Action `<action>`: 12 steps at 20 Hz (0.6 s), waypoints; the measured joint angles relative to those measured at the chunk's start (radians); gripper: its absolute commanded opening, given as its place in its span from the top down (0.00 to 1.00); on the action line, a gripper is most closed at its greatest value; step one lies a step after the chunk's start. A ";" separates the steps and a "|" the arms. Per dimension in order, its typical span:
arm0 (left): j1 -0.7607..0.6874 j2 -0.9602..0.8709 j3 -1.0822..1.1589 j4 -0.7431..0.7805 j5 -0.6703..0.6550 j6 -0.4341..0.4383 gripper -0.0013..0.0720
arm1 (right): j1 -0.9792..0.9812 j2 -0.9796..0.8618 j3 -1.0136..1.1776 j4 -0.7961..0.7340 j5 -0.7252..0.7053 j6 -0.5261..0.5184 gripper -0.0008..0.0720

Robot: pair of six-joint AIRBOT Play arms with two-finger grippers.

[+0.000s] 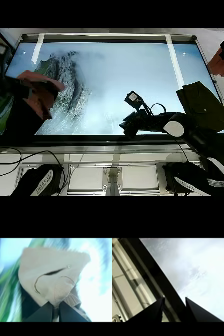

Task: Fold the clothes and pants, and hang the long-sleeved shirts on hangers.

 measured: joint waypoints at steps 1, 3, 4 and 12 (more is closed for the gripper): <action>-0.043 -0.010 0.059 -0.039 -0.039 0.019 0.91 | 0.000 0.000 0.019 -0.001 -0.007 -0.049 0.51; -0.130 -0.034 0.151 -0.089 -0.110 0.042 0.91 | 0.000 0.000 0.044 -0.003 -0.021 -0.122 0.45; -0.169 -0.046 0.180 -0.103 -0.134 0.046 0.91 | 0.000 0.000 0.052 -0.003 -0.027 -0.149 0.43; -0.362 -0.155 0.256 -0.147 -0.205 0.011 0.91 | 0.064 -0.048 0.070 0.045 -0.155 -0.206 0.22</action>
